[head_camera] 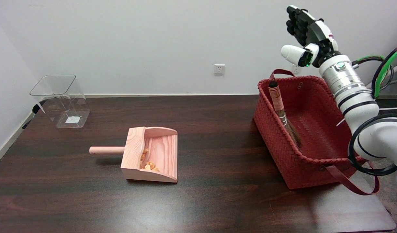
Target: Place the broom in the basket.
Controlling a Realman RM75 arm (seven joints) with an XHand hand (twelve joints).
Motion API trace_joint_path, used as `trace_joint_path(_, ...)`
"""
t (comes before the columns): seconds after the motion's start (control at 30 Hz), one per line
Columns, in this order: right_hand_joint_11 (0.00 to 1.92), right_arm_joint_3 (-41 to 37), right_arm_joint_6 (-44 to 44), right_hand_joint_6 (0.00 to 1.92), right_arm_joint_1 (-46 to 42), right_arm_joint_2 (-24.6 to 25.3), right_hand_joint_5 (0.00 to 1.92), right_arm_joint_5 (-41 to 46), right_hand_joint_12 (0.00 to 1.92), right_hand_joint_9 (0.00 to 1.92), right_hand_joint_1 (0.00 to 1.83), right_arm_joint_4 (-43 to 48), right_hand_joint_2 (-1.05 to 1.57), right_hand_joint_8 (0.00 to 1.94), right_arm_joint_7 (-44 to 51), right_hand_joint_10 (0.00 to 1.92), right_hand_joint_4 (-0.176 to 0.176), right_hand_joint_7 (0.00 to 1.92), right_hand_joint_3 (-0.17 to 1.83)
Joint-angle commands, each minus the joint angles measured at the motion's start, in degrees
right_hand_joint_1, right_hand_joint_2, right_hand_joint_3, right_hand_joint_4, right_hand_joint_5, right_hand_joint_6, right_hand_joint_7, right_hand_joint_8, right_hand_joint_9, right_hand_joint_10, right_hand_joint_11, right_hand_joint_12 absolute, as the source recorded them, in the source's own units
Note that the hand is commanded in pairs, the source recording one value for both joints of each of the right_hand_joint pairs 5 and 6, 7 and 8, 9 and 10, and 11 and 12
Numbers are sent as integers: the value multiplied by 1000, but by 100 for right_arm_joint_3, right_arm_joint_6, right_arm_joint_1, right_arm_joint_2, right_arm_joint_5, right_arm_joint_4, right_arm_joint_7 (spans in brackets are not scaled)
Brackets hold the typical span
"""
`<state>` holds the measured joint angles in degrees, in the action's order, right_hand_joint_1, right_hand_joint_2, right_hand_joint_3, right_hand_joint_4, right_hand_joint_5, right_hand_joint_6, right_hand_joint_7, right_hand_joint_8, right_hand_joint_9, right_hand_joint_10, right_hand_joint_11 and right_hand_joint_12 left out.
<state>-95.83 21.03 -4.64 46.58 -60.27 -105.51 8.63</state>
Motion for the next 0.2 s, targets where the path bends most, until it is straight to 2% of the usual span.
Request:
trace_joint_path(0.03, 176, 89, 167, 176, 259, -60, 176, -756, 176, 176, 1075, -121, -713, 87, -34, 176, 0, 87, 1833)
trace_joint_path(0.2, 169, 47, 174, 169, 186, -49, 169, -824, 169, 169, 1064, -123, -716, 75, -34, 169, 0, 75, 1833)
